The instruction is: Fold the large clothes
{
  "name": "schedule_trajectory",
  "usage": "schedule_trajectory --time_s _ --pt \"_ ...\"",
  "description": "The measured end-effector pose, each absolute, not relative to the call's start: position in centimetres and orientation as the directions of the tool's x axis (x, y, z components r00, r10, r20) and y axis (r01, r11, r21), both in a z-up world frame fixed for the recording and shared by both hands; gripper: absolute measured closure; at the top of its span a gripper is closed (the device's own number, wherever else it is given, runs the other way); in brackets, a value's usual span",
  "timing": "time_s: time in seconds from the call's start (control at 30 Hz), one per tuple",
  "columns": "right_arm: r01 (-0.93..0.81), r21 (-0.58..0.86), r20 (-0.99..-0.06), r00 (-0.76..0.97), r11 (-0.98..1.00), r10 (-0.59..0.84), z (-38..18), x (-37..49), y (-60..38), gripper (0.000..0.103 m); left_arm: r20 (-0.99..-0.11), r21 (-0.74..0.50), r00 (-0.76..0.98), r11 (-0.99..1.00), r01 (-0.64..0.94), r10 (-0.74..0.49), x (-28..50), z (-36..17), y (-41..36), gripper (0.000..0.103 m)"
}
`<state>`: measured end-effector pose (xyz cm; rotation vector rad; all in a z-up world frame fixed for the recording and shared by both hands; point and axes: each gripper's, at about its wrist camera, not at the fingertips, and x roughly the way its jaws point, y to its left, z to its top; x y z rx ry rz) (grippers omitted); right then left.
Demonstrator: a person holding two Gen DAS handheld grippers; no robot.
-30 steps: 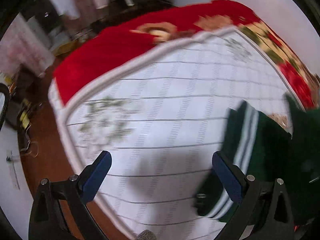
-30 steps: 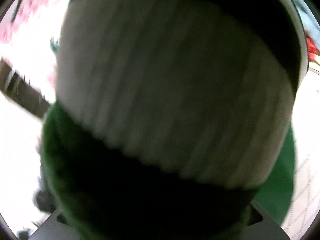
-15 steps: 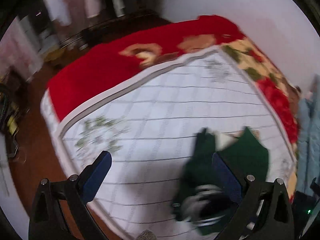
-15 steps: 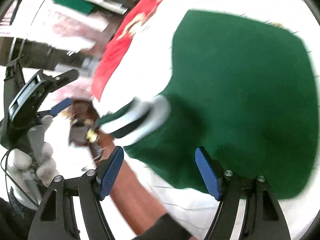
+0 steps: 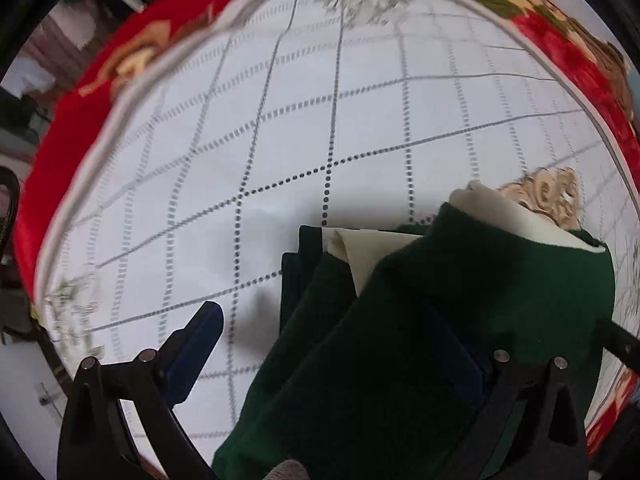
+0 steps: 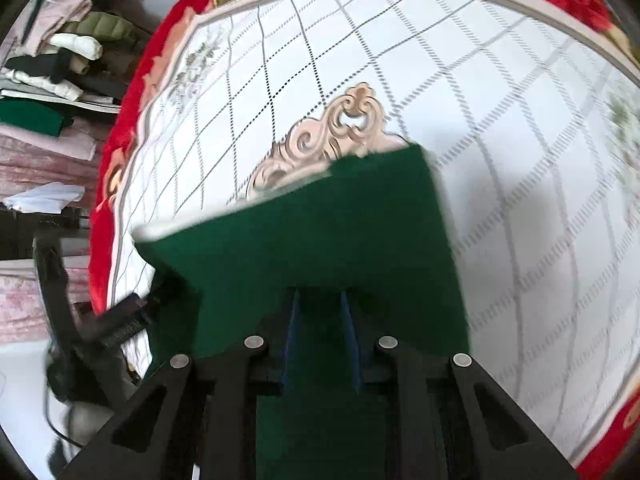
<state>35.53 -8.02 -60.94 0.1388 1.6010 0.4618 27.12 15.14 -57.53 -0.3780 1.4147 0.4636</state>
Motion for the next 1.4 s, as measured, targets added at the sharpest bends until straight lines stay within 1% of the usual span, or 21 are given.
schedule_trajectory --time_s 0.07,0.1,0.2,0.3,0.37,0.43,0.47,0.5,0.57,0.63,0.67,0.77,0.83,0.93,1.07,1.1,1.13,1.17,1.27,1.33,1.4 --pt "-0.206 0.312 -0.949 -0.124 0.928 0.291 -64.2 38.0 -5.1 0.079 -0.992 -0.003 0.107 0.849 -0.528 0.063 27.0 -58.3 15.8 0.000" --pt "-0.194 0.299 -0.951 -0.138 0.934 0.276 -64.4 38.5 -9.0 0.080 -0.992 -0.014 0.115 0.846 -0.534 0.056 26.8 -58.5 15.9 0.000" --pt "-0.187 0.241 -0.963 -0.167 0.952 0.211 -66.2 39.6 -7.3 0.082 -0.990 -0.032 0.130 0.841 -0.541 0.045 26.8 -58.9 16.3 0.000" --pt "-0.246 0.216 -0.960 -0.232 0.945 0.159 -65.8 40.0 -5.6 0.081 -0.992 -0.062 0.124 0.828 -0.557 0.010 26.0 -57.5 16.8 0.000" --pt "-0.302 0.216 -0.963 -0.224 0.929 0.151 -63.9 39.6 -4.5 0.081 -0.991 -0.033 0.126 0.835 -0.549 0.043 24.7 -55.5 16.5 0.000" --pt "-0.374 0.260 -0.962 -0.183 0.891 0.204 -60.8 37.2 -4.0 0.074 -0.986 0.003 0.139 0.841 -0.541 0.092 22.0 -52.9 15.7 0.000" --pt "-0.384 0.281 -0.956 -0.194 0.879 0.221 -60.1 35.7 -4.0 0.058 -0.982 0.033 0.138 0.842 -0.538 0.127 20.5 -52.1 15.1 0.000" --pt "-0.381 0.297 -0.949 -0.218 0.875 0.227 -60.1 34.6 -3.7 0.050 -0.980 0.066 0.125 0.843 -0.533 0.156 19.3 -51.9 14.5 0.000" --pt "-0.363 0.329 -0.928 -0.293 0.872 0.229 -61.3 31.2 -2.9 0.050 -0.972 0.159 0.068 0.837 -0.524 0.227 16.5 -53.1 13.4 0.000" --pt "-0.396 0.300 -0.925 -0.342 0.868 0.164 -63.7 28.4 -1.7 0.050 -0.971 0.205 -0.004 0.830 -0.519 0.238 14.5 -56.2 12.8 0.000" --pt "-0.434 0.243 -0.936 -0.340 0.867 0.093 -65.6 26.9 -0.7 0.050 -0.978 0.180 -0.010 0.825 -0.536 0.207 13.8 -57.7 13.0 0.000" --pt "-0.464 0.147 -0.957 -0.291 0.874 0.006 -69.1 25.8 1.0 0.047 -0.991 0.108 0.006 0.803 -0.586 0.137 13.5 -59.7 14.3 0.000" --pt "-0.422 0.119 -0.957 -0.290 0.899 -0.010 -70.3 26.6 2.3 0.042 -0.991 0.108 0.001 0.803 -0.586 0.134 14.1 -59.6 14.9 0.000" --pt "-0.376 0.103 -0.931 -0.362 0.921 -0.044 -69.9 27.5 3.5 0.042 -0.989 0.109 0.015 0.798 -0.593 0.146 14.1 -57.7 15.4 0.000" --pt "-0.382 0.218 -0.956 -0.270 0.898 0.117 -64.4 29.0 6.7 0.045 -0.982 0.085 0.079 0.776 -0.624 0.171 13.6 -54.5 16.3 0.000" --pt "-0.403 0.247 -0.956 -0.248 0.881 0.155 -63.6 29.4 8.0 0.058 -0.980 0.081 0.091 0.770 -0.633 0.178 13.9 -54.2 16.8 0.000" --pt "-0.416 0.285 -0.950 -0.245 0.864 0.196 -63.6 29.8 9.4 0.074 -0.979 0.078 0.096 0.764 -0.640 0.180 14.5 -54.4 17.2 0.000" --pt "-0.426 0.304 -0.942 -0.266 0.852 0.203 -64.7 30.3 11.4 0.098 -0.981 0.069 0.095 0.760 -0.647 0.170 15.3 -55.0 17.8 0.000" --pt "-0.459 0.255 -0.947 -0.297 0.851 0.123 -69.7 30.9 15.6 0.103 -0.985 0.072 0.074 0.757 -0.649 0.157 17.1 -57.5 18.5 0.000" --pt "-0.437 0.239 -0.940 -0.329 0.867 0.094 -72.5 30.9 16.5 0.103 -0.989 0.061 0.066 0.760 -0.647 0.136 17.8 -58.7 18.9 0.000" --pt "-0.303 0.314 -0.899 -0.399 0.900 0.180 -73.8 32.2 15.4 0.103 -0.990 0.052 0.068 0.766 -0.641 0.124 17.9 -59.1 19.3 0.000"
